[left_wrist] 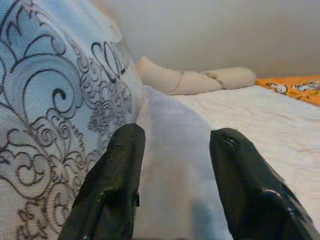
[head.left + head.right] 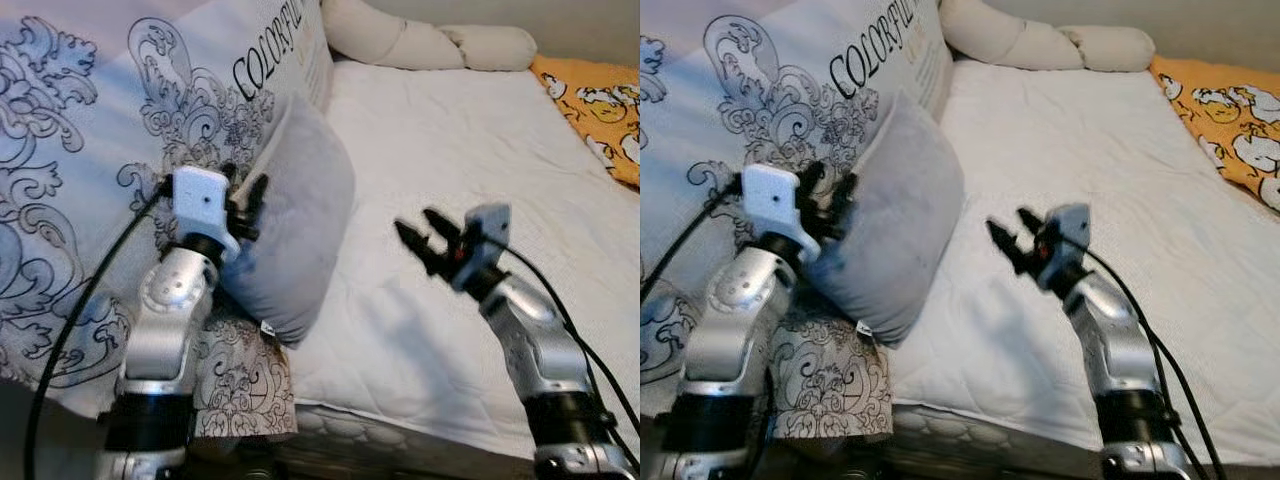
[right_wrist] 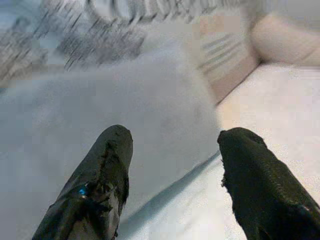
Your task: Clean up the room
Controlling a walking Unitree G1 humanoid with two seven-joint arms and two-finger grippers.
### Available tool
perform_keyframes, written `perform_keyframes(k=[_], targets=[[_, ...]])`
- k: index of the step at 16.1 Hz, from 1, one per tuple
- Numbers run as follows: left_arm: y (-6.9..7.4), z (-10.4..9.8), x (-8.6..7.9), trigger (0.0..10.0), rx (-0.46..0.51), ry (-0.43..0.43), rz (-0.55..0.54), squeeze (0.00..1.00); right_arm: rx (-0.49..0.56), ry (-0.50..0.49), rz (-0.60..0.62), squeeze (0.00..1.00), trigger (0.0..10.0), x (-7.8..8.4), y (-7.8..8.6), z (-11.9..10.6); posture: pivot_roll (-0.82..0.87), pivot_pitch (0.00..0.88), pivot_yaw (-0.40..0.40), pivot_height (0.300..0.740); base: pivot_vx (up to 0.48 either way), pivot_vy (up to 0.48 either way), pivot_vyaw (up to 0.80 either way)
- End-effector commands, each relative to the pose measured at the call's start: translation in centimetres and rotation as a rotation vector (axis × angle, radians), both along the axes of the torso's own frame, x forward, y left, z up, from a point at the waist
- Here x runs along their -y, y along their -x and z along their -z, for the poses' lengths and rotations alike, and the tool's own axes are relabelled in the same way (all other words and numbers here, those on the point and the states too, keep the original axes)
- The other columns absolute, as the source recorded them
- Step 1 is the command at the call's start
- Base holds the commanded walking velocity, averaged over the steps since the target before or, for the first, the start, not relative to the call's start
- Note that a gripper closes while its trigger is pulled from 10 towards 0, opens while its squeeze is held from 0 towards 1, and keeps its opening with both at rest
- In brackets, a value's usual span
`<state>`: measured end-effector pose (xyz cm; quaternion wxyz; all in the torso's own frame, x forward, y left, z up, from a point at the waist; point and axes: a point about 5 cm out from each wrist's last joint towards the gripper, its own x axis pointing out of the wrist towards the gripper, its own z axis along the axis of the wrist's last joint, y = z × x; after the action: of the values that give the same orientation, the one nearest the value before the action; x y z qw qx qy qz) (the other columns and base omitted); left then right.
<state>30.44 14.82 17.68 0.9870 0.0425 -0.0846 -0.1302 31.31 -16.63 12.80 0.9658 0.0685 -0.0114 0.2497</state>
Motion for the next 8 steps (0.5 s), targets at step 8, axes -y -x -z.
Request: perform_keyframes(k=[8], targets=[[0.5,1.9,-0.7,10.0,-0.075,0.001,-0.061,1.0,0.009,-0.089,0.173,1.0,10.0,-2.3,-0.2,0.4,0.0,0.0,-0.023,0.74,0.0,-0.438,0.0]])
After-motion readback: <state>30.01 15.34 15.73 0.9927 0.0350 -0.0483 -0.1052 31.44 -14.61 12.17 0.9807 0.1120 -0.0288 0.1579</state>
